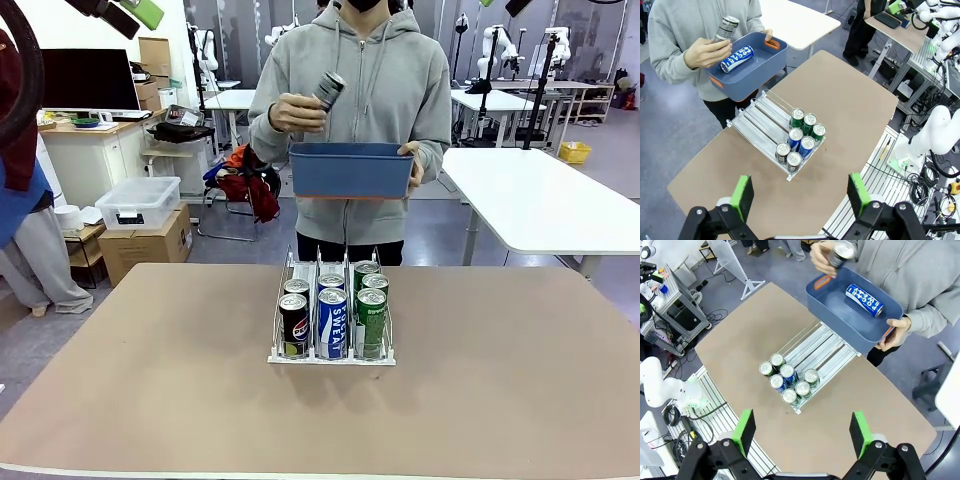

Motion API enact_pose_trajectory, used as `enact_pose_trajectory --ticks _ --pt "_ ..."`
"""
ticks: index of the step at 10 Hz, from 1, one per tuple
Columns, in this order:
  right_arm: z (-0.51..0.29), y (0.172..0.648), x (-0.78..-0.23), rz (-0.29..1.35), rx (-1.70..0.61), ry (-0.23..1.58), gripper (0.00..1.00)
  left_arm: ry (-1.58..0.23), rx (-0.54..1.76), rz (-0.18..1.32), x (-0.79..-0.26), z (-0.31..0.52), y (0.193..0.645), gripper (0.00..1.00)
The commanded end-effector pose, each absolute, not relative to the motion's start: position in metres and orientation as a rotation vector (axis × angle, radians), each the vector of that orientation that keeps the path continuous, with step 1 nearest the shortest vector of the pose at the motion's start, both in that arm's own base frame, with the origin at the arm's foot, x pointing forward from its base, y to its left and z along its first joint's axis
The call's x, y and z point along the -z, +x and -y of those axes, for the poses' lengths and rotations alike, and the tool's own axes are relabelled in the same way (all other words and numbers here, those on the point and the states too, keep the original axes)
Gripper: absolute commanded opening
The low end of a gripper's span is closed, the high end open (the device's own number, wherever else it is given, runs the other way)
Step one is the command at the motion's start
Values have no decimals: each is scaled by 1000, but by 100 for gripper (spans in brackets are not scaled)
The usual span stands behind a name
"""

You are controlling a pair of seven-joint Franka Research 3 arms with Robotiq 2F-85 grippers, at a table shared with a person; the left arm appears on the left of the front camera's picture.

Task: Fill the beverage cans into the dispenser.
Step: Pick up the Pepsi coke handed by the human.

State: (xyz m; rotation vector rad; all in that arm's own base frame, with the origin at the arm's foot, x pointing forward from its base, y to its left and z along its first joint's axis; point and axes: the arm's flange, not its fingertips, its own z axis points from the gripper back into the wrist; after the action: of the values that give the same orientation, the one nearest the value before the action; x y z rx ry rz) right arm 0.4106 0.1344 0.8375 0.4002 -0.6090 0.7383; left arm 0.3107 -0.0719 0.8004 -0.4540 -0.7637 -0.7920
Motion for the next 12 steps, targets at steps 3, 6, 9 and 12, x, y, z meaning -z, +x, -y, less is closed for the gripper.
enact_pose_trajectory --ticks 3,6,9,12 --pt "-132 409 -836 601 -736 404 100 -455 790 761 -798 71 311 100" --pt "-132 409 -836 601 -736 404 100 -455 790 761 -798 71 311 100" --pt "-132 409 -836 601 -736 404 100 -455 790 761 -798 71 311 100" --pt "-132 409 -836 601 -736 404 100 -455 790 761 -798 71 311 100"
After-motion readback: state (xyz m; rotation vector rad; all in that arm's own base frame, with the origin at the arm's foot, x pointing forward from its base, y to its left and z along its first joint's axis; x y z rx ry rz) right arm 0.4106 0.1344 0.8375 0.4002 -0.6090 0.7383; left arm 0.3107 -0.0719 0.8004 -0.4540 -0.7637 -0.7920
